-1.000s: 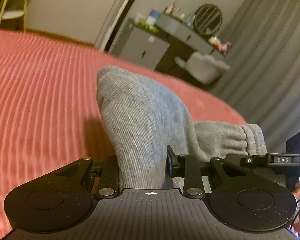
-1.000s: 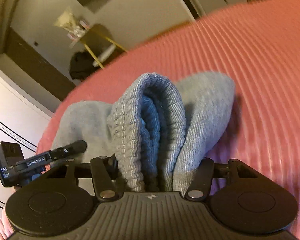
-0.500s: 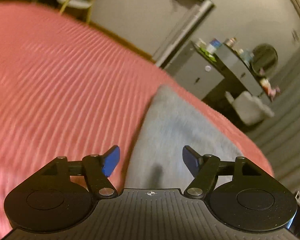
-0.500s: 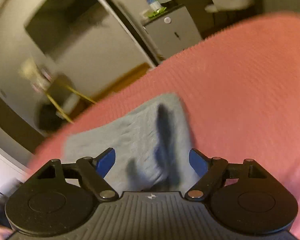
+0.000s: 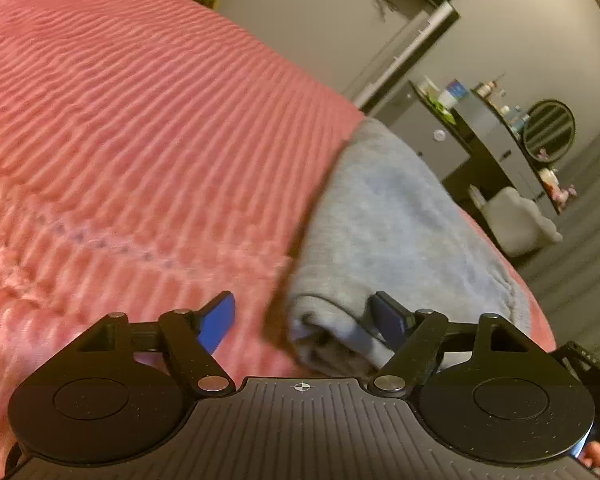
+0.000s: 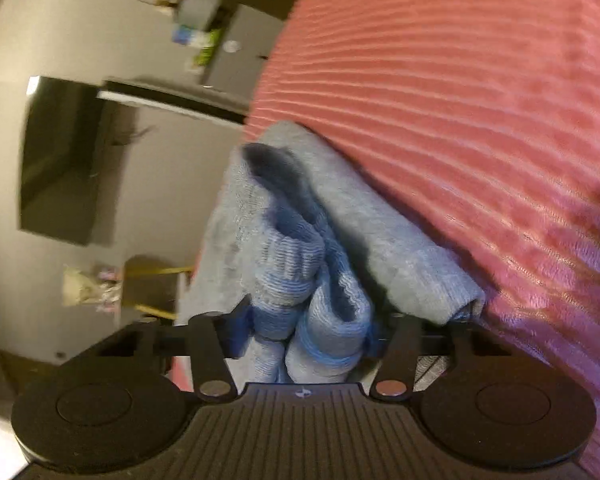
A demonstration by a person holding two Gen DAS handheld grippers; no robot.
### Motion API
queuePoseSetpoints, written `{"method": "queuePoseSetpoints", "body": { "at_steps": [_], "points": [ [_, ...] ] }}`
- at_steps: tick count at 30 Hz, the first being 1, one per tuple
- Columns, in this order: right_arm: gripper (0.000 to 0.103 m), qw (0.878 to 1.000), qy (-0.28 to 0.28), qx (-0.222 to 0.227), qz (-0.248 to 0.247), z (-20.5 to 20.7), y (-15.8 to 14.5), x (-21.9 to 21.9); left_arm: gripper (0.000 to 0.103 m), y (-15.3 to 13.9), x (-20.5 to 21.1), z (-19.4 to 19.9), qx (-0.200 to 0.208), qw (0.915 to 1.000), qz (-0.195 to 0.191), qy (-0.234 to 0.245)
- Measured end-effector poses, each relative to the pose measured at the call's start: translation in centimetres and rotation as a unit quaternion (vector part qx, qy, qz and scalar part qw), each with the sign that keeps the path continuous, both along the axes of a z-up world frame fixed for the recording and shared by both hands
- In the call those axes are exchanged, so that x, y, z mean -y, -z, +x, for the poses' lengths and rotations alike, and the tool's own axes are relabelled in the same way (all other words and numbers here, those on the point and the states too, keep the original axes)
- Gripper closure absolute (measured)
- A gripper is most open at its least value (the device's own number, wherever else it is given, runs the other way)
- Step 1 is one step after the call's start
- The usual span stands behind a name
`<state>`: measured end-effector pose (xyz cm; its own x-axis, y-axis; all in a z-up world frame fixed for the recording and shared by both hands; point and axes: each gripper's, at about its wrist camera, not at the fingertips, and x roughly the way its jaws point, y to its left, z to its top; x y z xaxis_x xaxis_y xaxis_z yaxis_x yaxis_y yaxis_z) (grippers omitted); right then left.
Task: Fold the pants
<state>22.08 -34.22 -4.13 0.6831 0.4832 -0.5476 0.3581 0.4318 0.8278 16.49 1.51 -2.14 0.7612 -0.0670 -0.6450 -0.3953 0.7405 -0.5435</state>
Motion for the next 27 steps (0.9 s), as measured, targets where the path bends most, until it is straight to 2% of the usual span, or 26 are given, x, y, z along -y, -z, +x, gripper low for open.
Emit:
{"method": "queuePoseSetpoints", "body": {
  "at_steps": [2,3,4,7,8,10,11,12,14,15,18,20,23,25,27],
  "points": [
    [0.063,0.998,-0.012,-0.008,-0.054,0.5,-1.3,-1.0,0.024,-0.3,-0.8,-1.3,0.012,0.9997,-0.013,-0.014],
    [0.064,0.996,-0.025,0.006,-0.085,0.8,-2.7,-1.9,0.024,-0.5,-1.1,-1.6,0.021,0.9994,-0.013,-0.022],
    [0.064,0.995,-0.031,0.036,-0.085,0.4,-3.8,-2.0,0.024,-0.7,-1.2,-1.8,0.029,0.9992,-0.008,-0.028],
    [0.064,0.991,-0.033,0.129,0.022,-0.9,-4.5,-0.2,0.024,-0.8,-1.6,-2.0,0.024,0.9990,-0.006,-0.037],
    [0.064,0.989,-0.036,0.146,0.011,-1.1,-4.2,0.3,0.024,-0.7,-1.5,-1.8,0.020,0.9992,-0.011,-0.034],
    [0.064,0.988,-0.037,0.129,-0.076,-1.2,-3.5,0.6,0.024,-0.6,-1.4,-1.7,0.013,0.9994,-0.011,-0.031],
    [0.064,0.981,-0.047,0.099,-0.159,-0.8,-2.8,0.3,0.024,-0.6,-1.2,-1.6,0.013,0.9995,-0.002,-0.028],
    [0.064,0.972,-0.063,0.083,-0.209,-0.5,-2.0,-0.2,0.024,-0.7,-0.9,-1.6,0.012,0.9995,0.010,-0.027],
    [0.063,0.962,-0.067,0.118,-0.237,-0.9,-1.5,-0.8,0.024,-0.8,-0.7,-1.6,0.005,0.9992,0.032,-0.026],
    [0.062,0.960,-0.069,0.117,-0.245,-0.9,-1.7,-1.1,0.024,-0.8,-0.6,-1.6,0.004,0.9990,0.035,-0.028],
    [0.062,0.959,-0.069,0.119,-0.247,-0.7,-2.4,-1.2,0.024,-1.3,-0.3,-1.4,0.006,0.9989,0.039,-0.026],
    [0.062,0.959,-0.069,0.128,-0.245,-0.9,-2.0,-1.1,0.023,-1.4,0.1,-1.2,0.004,0.9982,0.055,-0.023],
    [0.060,0.935,-0.083,0.140,-0.314,-1.3,-2.4,-2.3,0.023,-1.3,0.5,-0.8,-0.011,0.9957,0.089,-0.023],
    [0.050,0.927,-0.082,0.138,-0.339,-1.4,-2.9,-2.9,0.024,-1.5,0.7,-0.5,-0.032,0.9921,0.119,-0.023],
    [0.035,0.931,-0.076,0.127,-0.334,-1.5,-3.4,-2.0,0.027,-1.6,0.8,-0.1,-0.058,0.9885,0.139,-0.015]
  ]
}}
